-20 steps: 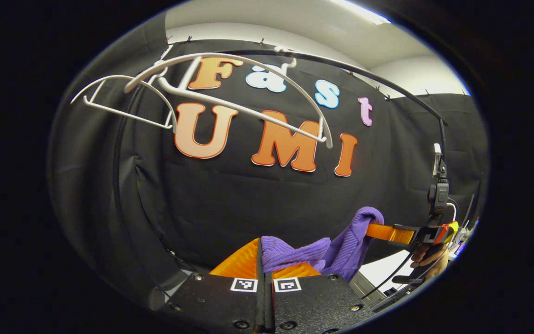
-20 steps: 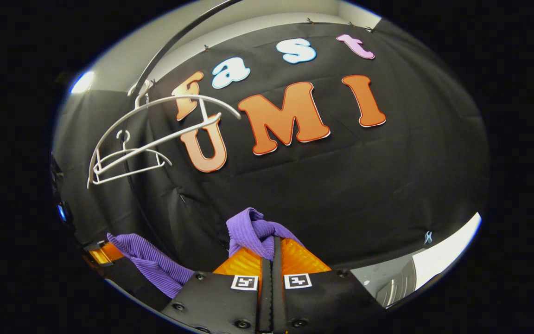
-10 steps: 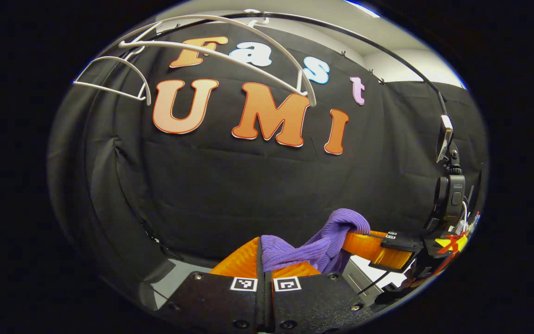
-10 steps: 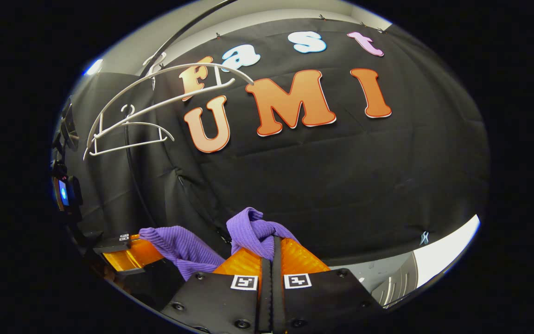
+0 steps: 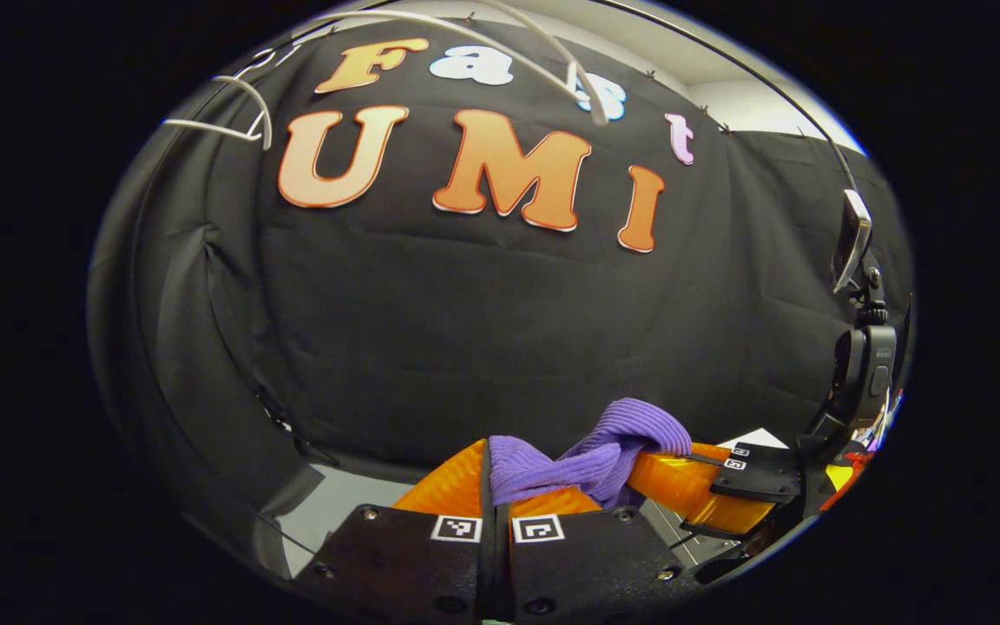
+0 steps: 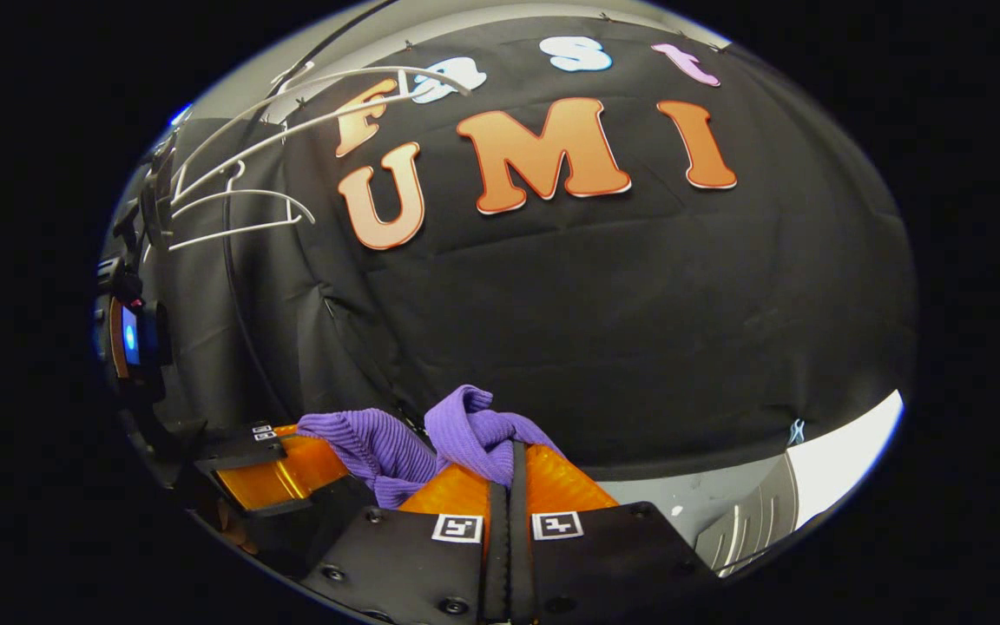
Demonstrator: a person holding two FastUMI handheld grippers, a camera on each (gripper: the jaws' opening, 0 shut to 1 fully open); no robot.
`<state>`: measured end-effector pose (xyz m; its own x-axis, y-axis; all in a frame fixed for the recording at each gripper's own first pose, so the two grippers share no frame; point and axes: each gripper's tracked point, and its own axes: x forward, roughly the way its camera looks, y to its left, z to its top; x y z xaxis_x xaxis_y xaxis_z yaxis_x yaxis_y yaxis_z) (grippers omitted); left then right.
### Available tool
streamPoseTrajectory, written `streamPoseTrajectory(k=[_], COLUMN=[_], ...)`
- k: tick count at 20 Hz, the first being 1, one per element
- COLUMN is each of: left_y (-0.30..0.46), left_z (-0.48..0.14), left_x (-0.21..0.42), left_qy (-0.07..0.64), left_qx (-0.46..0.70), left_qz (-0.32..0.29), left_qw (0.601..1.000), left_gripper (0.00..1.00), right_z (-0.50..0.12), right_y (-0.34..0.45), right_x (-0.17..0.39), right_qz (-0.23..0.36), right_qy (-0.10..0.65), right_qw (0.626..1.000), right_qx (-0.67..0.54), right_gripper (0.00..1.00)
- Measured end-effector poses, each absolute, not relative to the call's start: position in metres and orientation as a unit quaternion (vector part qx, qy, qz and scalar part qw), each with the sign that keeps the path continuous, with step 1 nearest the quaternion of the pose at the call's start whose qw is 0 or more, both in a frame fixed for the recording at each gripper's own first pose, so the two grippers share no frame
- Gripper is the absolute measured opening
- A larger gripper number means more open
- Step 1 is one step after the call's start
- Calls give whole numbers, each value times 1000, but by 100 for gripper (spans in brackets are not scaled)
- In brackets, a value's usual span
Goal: Grasp the clothes on the hanger with both hands and then place them into the laundry hamper below.
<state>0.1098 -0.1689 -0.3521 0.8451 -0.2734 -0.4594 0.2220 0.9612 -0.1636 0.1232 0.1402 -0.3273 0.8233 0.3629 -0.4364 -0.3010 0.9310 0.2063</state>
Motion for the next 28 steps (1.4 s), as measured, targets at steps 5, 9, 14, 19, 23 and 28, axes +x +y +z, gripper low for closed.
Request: streamPoseTrajectory(k=[5,9,14,19,23,28], left_y=[-167,-169,-163,-163,-159,-153], left_z=[-411,-460,-539,-609,-643,-675], left_x=[97,92,70,51,33,21], left_qy=[298,342,407,473,508,539], left_qx=[-69,-73,-63,-46,-31,-18], left_qz=[-128,-119,-102,-86,-82,-77], left_qw=[943,929,906,876,857,839], left_gripper=[0,0,0,0,0,0], right_z=[-386,-438,-515,-589,-639,-679], right_y=[129,120,106,100,88,78], right_x=[123,118,106,92,80,67], right_qz=[154,136,117,105,91,75], right_qy=[279,314,369,418,455,494], right_qw=[946,939,922,902,886,866], right_qx=[55,45,31,19,16,24], right_gripper=[7,7,8,8,8,8])
